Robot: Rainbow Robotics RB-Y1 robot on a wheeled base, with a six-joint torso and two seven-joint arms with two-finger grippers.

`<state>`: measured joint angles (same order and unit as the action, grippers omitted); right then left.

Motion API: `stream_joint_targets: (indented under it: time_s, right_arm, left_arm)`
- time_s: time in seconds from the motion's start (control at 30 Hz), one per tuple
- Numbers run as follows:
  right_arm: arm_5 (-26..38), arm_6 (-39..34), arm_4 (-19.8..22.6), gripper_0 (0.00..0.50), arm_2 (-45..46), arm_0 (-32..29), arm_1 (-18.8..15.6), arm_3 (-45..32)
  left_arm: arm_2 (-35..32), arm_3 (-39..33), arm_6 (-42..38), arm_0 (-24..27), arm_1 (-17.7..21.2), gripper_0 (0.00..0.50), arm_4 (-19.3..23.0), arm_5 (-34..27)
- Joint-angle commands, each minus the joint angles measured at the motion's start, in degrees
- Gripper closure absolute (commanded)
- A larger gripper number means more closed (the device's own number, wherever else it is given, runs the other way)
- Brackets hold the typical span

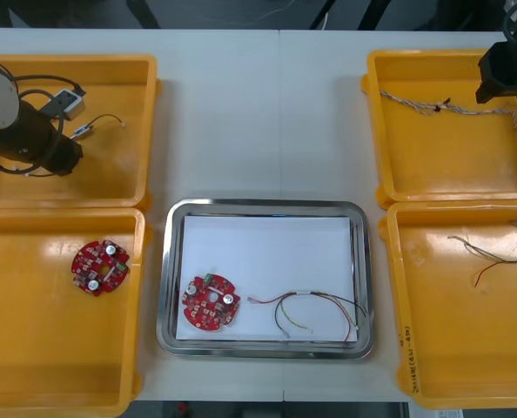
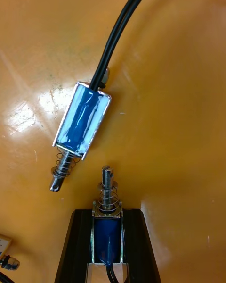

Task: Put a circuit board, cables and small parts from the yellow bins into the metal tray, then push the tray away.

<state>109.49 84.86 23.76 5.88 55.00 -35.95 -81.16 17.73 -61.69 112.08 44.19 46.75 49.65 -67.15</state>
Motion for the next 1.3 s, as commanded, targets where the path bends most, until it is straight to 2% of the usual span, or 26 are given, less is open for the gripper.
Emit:
stream_joint_targets:
  time_s: [0.03, 0.37, 0.73, 1.0, 1.3]
  right_arm:
    - [-4.4, -2.2, 0.1, 0.0, 1.9, 3.0, -2.5, 2.8]
    - [-13.4, -2.2, 1.1, 0.0, 1.9, 6.6, -2.0, 12.3]
    - [-23.0, -2.0, 1.1, 0.0, 1.9, 8.8, -0.9, 21.3]
    - [-29.0, -1.8, 0.9, 0.0, 1.6, 9.2, -0.7, 26.4]
    - [-37.2, -2.3, 0.5, 0.0, 1.5, 11.2, 0.4, 33.5]
  left_arm:
    - [-3.6, -0.8, 1.3, 2.7, 0.1, 0.5, 0.7, -3.3]
    - [-8.8, -4.8, -0.2, 2.7, 0.1, 0.5, -0.3, -10.4]
    - [-13.0, -12.2, -3.6, 2.6, -0.1, 0.5, -1.9, -19.8]
    - [-13.2, -21.9, -16.6, 2.3, -1.8, 0.5, -3.3, -26.7]
    - [-13.2, -34.7, -31.5, 2.0, -6.2, 0.5, -6.1, -36.4]
